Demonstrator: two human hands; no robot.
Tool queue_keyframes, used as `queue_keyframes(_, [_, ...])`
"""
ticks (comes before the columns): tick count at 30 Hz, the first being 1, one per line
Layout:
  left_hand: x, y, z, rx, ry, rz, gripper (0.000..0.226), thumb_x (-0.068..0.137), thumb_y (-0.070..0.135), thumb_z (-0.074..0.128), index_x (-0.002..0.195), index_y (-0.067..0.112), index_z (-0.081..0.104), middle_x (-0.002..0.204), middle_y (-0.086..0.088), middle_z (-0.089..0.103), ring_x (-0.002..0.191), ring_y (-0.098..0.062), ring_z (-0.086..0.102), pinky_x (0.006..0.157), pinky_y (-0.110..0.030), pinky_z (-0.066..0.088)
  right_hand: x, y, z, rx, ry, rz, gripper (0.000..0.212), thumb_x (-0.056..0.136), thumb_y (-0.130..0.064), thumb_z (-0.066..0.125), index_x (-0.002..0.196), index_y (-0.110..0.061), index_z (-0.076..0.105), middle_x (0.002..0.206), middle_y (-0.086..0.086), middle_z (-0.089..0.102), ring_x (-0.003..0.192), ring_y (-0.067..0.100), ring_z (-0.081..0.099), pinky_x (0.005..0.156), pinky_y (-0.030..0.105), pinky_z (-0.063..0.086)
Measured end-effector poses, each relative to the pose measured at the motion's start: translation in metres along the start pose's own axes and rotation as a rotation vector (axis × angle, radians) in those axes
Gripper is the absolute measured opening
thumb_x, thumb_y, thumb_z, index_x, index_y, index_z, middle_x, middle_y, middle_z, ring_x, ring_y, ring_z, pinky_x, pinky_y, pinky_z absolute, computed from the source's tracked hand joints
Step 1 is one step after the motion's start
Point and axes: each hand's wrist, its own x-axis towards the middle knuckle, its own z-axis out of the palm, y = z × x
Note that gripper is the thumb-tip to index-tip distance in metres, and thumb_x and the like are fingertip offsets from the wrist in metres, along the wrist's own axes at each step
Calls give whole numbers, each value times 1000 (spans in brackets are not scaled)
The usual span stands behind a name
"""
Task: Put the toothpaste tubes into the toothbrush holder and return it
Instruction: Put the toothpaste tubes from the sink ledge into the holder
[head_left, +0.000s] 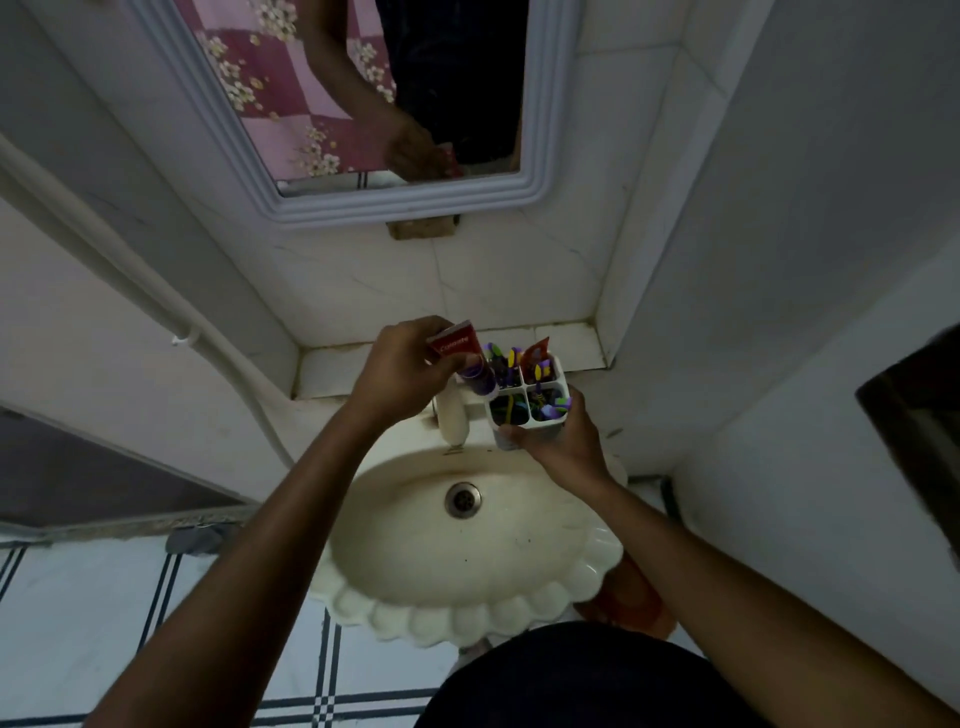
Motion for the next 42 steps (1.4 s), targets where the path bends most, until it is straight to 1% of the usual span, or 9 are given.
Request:
queue_keyframes(6, [-5,9,29,98,-47,45,23,107,35,61,104,16,75,85,1,75,79,-23,71,75,-46,58,-1,5,-5,14,-11,-35,101,65,-54,105,146,-28,50,124,-18,68,112,0,67,91,24,57])
queue_keyframes(9, [-4,7,44,319,-84,65,24,106,42,59,92,26,71,78,9,68,90,-23,65,87,-43,48,0,7,-7,13,-22,-45,100,65,-53,105,146,-28,51,123,-19,67,112,1,68,94,29,58])
queue_keyframes(16, [3,20,70,710,-332,139,22,100,23,64,117,27,78,105,0,75,117,-26,59,105,-48,33,-2,3,-10,16,-41,-73,108,53,-73,95,143,-34,51,123,-20,68,112,-1,68,96,32,61])
queue_keyframes(20, [8,30,84,879,-436,188,10,97,29,65,96,23,73,93,4,59,107,-24,65,106,-49,35,-3,4,-10,-4,-37,-76,108,53,-71,96,143,-32,52,128,-15,70,115,9,72,97,37,63])
queue_keyframes(24, [17,34,93,943,-428,197,17,96,38,67,85,26,61,95,4,72,92,-22,70,97,-43,38,-2,1,-10,-21,-36,-85,101,66,-51,104,148,-26,49,132,-10,68,116,13,70,96,34,61])
queue_keyframes(29, [19,23,77,791,-295,131,15,100,29,65,110,28,76,102,4,77,102,-23,71,103,-45,39,0,3,-6,-8,-55,-77,96,70,-47,104,142,-36,41,126,-20,63,112,-1,66,100,35,60])
queue_keyframes(33, [9,3,54,481,-93,43,16,101,27,65,106,31,80,107,9,82,104,-20,74,104,-47,47,2,5,-4,-15,-74,-64,109,72,-48,103,154,-24,35,132,-10,61,117,11,66,105,37,59])
queue_keyframes(38, [-5,-11,44,214,86,22,22,100,26,57,109,27,77,95,11,82,93,-19,78,95,-55,58,-2,4,5,-20,-63,-74,114,57,-70,100,143,-40,31,139,-9,62,123,13,69,108,45,62])
queue_keyframes(42, [-14,-10,41,139,174,13,24,105,28,55,118,25,74,102,12,83,97,-18,77,99,-58,55,-9,2,12,-40,-4,-70,139,44,-74,105,152,-40,25,146,-11,61,129,14,68,107,41,61])
